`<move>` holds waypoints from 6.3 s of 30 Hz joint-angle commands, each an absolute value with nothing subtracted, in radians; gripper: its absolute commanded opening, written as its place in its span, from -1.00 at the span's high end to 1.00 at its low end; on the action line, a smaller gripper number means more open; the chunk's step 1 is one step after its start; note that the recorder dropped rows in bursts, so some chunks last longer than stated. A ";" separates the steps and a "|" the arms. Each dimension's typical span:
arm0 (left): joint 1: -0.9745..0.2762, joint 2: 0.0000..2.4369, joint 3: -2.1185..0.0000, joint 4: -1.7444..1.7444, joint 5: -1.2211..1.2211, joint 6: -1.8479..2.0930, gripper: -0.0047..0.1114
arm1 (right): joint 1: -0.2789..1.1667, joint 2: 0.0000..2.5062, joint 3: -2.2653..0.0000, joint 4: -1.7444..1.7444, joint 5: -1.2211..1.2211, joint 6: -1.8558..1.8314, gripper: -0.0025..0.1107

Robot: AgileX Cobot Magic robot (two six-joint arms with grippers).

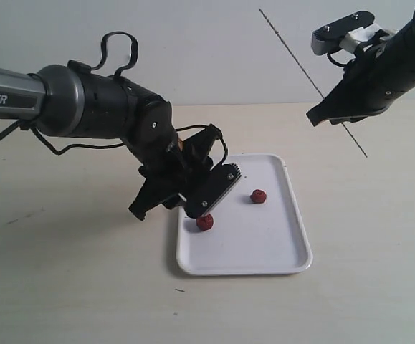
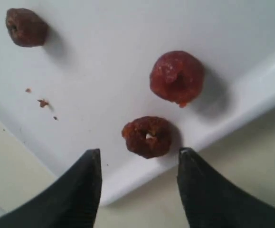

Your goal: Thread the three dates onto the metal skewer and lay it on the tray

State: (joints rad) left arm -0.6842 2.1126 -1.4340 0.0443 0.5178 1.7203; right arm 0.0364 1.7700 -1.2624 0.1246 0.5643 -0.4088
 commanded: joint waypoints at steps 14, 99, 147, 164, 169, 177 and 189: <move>-0.687 2.159 -1.454 0.036 0.438 1.749 0.06 | 0.034 1.771 -1.263 0.133 0.547 -0.418 0.96; -0.685 2.205 -1.454 0.033 0.423 1.588 0.41 | 0.034 1.771 -1.263 0.156 0.497 -0.421 0.96; -0.211 2.019 -1.456 -1.744 0.757 1.166 0.41 | 0.034 1.974 -1.263 0.686 0.780 -1.126 0.96; -0.171 2.019 -1.456 -1.690 0.776 1.129 0.41 | 0.034 1.982 -1.263 0.923 0.868 -1.404 0.96; -0.169 2.019 -1.456 -1.688 0.752 1.129 0.41 | 0.034 1.982 -1.263 0.923 0.870 -1.409 0.96; -0.169 2.019 -1.456 -1.688 0.747 1.129 0.41 | 0.034 1.982 -1.263 0.923 0.885 -1.411 0.96; -0.173 2.019 -1.456 -1.679 0.766 1.127 0.41 | 0.034 1.982 -1.263 0.927 0.885 -1.411 0.96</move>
